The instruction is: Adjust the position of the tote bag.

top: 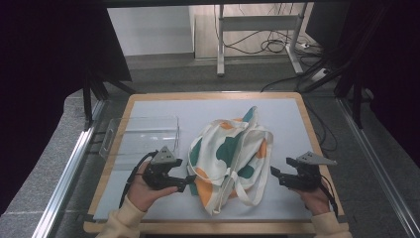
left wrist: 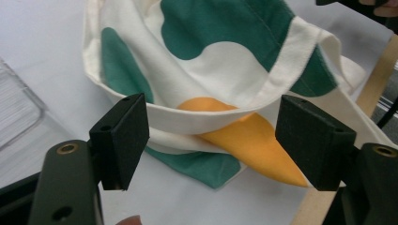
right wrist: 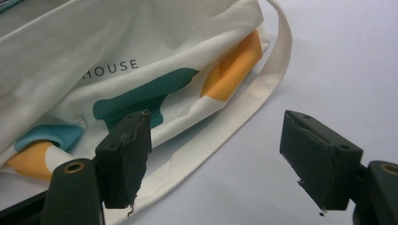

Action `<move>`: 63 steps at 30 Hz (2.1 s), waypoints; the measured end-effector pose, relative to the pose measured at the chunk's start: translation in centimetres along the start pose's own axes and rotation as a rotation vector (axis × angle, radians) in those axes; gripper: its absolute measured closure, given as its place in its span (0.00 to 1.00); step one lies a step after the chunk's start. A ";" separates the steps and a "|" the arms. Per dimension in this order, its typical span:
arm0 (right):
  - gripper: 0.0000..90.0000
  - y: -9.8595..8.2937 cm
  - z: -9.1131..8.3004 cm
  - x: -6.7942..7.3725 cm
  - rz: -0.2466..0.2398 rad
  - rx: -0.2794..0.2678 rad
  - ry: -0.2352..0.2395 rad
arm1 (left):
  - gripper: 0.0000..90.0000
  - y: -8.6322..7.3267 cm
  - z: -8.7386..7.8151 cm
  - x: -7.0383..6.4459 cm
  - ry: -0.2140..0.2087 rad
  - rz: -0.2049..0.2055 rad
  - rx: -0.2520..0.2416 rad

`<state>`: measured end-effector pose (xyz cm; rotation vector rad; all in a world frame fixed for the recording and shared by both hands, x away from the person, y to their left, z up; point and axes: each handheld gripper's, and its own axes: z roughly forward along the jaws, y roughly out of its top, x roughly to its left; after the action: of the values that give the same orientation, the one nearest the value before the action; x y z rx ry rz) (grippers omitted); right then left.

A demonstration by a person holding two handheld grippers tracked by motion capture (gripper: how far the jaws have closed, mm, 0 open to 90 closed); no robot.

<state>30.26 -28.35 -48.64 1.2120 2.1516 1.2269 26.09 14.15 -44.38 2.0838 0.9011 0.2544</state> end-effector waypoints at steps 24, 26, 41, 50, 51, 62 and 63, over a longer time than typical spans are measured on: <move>0.27 -0.3 0.4 -0.1 0.001 0.028 -0.029 | 0.29 0.7 3.0 -5.4 -0.133 0.088 0.064; 0.27 -0.4 0.4 -0.2 0.003 0.029 -0.031 | 0.29 0.8 3.4 -5.8 -0.143 0.098 0.068; 0.27 -0.4 0.6 -0.1 0.002 0.035 -0.044 | 0.38 1.0 6.6 -8.5 -0.153 0.159 0.160; 0.27 -0.4 0.3 -0.5 0.005 0.029 -0.054 | 0.71 0.4 7.3 -7.7 -0.150 0.149 0.227; 0.27 -0.4 0.3 -0.5 0.005 0.029 -0.054 | 0.74 0.4 7.3 -7.7 -0.150 0.149 0.227; 0.27 -0.4 0.3 -0.6 -0.001 0.042 -0.074 | 0.93 0.3 6.4 -5.9 -0.160 0.117 0.223; 0.27 -0.4 0.4 -0.6 0.007 0.040 -0.082 | 0.93 0.3 6.4 -5.9 -0.160 0.117 0.223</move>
<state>30.66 -28.81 -49.24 1.2648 2.1241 1.1217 24.93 6.04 -47.48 2.3294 0.7399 0.0487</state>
